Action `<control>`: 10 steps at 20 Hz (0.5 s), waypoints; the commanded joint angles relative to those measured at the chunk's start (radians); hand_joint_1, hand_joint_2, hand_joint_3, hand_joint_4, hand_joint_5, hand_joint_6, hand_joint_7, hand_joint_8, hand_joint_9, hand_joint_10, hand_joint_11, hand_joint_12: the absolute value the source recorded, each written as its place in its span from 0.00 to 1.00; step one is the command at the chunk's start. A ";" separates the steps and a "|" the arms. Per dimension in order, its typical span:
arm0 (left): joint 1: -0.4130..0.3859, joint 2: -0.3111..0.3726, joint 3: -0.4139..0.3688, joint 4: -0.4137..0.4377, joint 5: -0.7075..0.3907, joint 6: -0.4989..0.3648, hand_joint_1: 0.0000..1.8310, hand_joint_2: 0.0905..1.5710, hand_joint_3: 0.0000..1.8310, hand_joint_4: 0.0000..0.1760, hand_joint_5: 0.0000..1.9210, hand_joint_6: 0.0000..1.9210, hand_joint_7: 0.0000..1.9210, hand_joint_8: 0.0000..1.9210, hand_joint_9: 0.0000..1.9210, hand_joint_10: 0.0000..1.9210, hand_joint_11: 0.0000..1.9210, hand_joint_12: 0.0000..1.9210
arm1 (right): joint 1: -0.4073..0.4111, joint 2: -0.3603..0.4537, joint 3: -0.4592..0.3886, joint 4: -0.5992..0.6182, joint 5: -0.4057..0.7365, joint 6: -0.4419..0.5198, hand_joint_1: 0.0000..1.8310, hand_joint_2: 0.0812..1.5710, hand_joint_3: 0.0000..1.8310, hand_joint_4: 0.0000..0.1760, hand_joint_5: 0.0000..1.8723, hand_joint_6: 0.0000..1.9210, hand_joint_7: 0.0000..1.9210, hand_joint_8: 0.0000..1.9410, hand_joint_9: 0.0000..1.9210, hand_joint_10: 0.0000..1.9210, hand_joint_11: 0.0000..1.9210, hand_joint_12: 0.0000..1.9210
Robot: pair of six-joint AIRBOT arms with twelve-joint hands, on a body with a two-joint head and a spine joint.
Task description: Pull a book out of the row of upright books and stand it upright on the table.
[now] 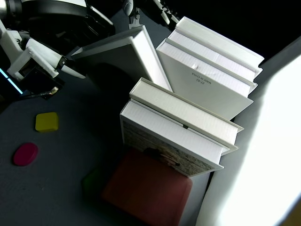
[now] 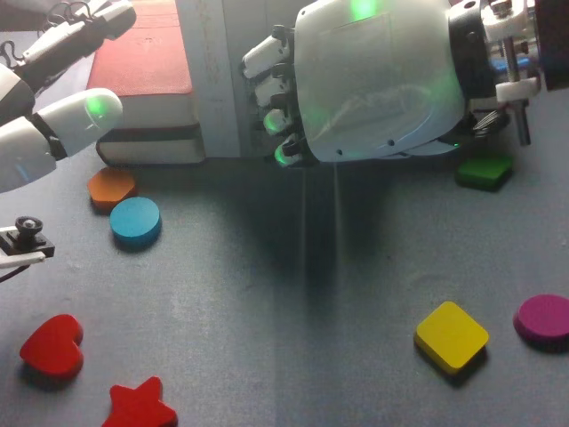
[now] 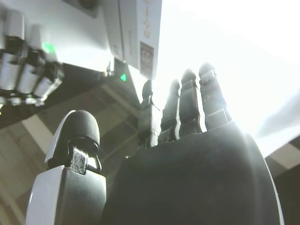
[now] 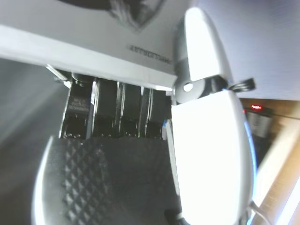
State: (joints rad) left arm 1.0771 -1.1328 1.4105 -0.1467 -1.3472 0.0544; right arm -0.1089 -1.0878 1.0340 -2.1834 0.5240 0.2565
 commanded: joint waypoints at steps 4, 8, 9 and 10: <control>-0.003 -0.002 0.006 -0.032 -0.135 -0.010 0.13 0.87 0.00 0.46 0.09 0.00 0.00 0.00 0.00 0.00 0.00 0.00 | 0.019 0.025 -0.035 0.133 0.011 -0.067 0.74 0.71 0.00 0.00 0.45 0.49 0.50 0.59 0.45 0.78 0.31 0.93; 0.000 -0.003 0.006 -0.036 -0.138 -0.010 0.15 0.86 0.00 0.36 0.10 0.00 0.00 0.00 0.00 0.00 0.00 0.00 | 0.039 0.048 -0.051 0.199 0.075 -0.096 0.66 0.75 0.00 0.00 0.45 0.55 0.45 0.74 0.36 0.85 0.18 0.99; 0.000 -0.003 0.006 -0.036 -0.138 -0.010 0.15 0.86 0.00 0.36 0.10 0.00 0.00 0.00 0.00 0.00 0.00 0.00 | 0.041 0.052 -0.054 0.207 0.083 -0.100 0.66 0.75 0.00 0.00 0.45 0.55 0.45 0.74 0.36 0.85 0.18 0.99; 0.000 -0.004 0.006 -0.036 -0.138 -0.010 0.15 0.86 0.00 0.36 0.10 0.00 0.00 0.00 0.00 0.00 0.00 0.00 | 0.046 0.060 -0.060 0.224 0.098 -0.111 0.67 0.74 0.00 0.00 0.45 0.53 0.45 0.74 0.35 0.84 0.18 0.99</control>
State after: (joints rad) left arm 1.0794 -1.1324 1.4117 -0.1623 -1.3609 0.0540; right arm -0.0845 -1.0252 0.9791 -2.0338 0.6464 0.1547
